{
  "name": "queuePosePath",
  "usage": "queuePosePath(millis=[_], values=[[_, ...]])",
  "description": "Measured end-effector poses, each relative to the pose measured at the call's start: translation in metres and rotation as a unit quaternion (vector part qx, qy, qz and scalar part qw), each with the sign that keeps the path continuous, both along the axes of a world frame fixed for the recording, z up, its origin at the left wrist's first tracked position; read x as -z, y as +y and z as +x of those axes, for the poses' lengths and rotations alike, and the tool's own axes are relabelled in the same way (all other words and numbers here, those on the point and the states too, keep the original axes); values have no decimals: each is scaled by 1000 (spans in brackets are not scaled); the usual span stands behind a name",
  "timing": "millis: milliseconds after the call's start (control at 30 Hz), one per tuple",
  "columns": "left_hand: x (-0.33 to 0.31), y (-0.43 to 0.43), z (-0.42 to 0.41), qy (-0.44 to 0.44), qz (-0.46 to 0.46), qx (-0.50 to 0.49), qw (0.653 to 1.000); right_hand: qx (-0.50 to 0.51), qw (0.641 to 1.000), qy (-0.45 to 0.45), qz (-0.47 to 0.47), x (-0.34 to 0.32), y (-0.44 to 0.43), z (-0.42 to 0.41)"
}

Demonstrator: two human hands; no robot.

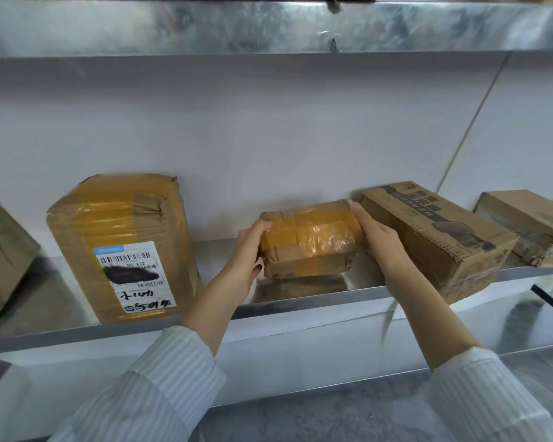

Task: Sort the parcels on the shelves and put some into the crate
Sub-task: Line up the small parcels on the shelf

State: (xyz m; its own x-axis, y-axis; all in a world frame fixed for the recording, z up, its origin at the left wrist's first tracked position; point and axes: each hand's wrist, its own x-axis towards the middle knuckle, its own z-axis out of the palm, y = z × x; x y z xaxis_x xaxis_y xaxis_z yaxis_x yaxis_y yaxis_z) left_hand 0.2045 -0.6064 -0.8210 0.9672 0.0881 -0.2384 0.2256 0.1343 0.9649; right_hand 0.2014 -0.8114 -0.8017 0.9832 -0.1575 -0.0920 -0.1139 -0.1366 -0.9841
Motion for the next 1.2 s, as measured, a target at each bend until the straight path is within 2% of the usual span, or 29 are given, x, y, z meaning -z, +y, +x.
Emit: queuePosePath(millis=[233, 333, 467, 600, 833, 967, 1200], values=[[3, 1, 0, -43, 13, -46, 998, 72, 997, -25, -16, 0, 9, 4], [2, 2, -1, -66, 14, -57, 996, 67, 996, -53, 34, 6, 12, 1], [-1, 2, -3, -89, -30, -35, 995, 79, 992, -72, 69, 10, 13, 2], [-3, 0, -4, -83, -55, -21, 995, 84, 990, -76, 89, 13, 13, 2], [3, 8, 3, -65, -40, -44, 996, 57, 983, -75, 159, 19, 10, 5], [8, 14, 8, -61, -26, -56, 996, 32, 987, -74, 141, 24, 12, 6], [10, 22, 10, -54, -76, -75, 993, 21, 990, -77, 116, 32, 4, 7]])
